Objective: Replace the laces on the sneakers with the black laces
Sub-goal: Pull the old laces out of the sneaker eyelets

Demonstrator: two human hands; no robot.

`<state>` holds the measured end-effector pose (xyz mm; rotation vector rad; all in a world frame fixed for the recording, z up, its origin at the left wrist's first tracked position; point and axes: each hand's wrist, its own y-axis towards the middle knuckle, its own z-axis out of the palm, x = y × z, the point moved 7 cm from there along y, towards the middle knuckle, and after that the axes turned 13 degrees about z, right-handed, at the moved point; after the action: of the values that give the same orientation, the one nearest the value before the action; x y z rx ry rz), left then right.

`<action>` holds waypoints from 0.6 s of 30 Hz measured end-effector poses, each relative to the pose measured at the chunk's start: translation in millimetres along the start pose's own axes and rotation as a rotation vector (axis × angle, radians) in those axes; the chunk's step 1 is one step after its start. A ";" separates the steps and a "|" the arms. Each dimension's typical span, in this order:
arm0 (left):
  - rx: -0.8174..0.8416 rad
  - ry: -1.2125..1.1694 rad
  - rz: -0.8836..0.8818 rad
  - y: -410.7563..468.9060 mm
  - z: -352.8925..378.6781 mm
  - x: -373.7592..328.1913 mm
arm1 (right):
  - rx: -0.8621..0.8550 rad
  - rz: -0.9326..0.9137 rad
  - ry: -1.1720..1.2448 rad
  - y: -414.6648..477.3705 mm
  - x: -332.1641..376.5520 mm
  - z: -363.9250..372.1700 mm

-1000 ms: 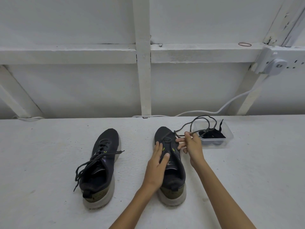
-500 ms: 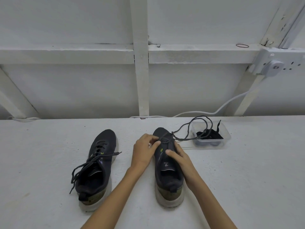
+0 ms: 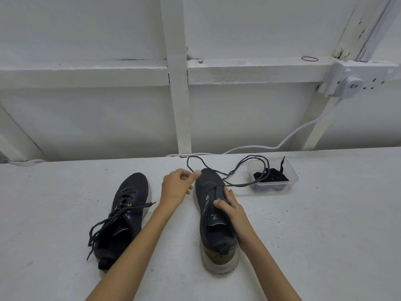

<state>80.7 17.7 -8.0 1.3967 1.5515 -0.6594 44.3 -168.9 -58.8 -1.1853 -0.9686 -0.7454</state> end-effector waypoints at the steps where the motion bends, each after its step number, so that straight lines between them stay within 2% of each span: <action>1: 0.049 0.008 -0.019 -6.7 8.5 2.9 | -0.001 -0.006 0.005 0.1 0.5 -0.5; 9: 0.097 0.091 0.150 -8.6 16.0 -15.5 | -0.006 0.005 0.035 2.7 -3.1 -2.2; 14: -0.255 -0.036 0.125 8.3 -25.1 -24.1 | -0.014 0.030 0.040 5.5 -6.6 -3.2; 16: -0.217 -0.043 0.095 8.2 -20.0 -21.9 | -0.024 0.029 0.041 6.8 -7.3 -3.4; 18: -0.079 -0.015 0.040 0.7 -1.3 -15.0 | -0.024 0.013 0.045 7.3 -7.3 -3.1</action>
<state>80.1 11.9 6.0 1.3579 1.5178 -0.5772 48.4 -170.3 -68.7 -1.1902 -0.9163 -0.7720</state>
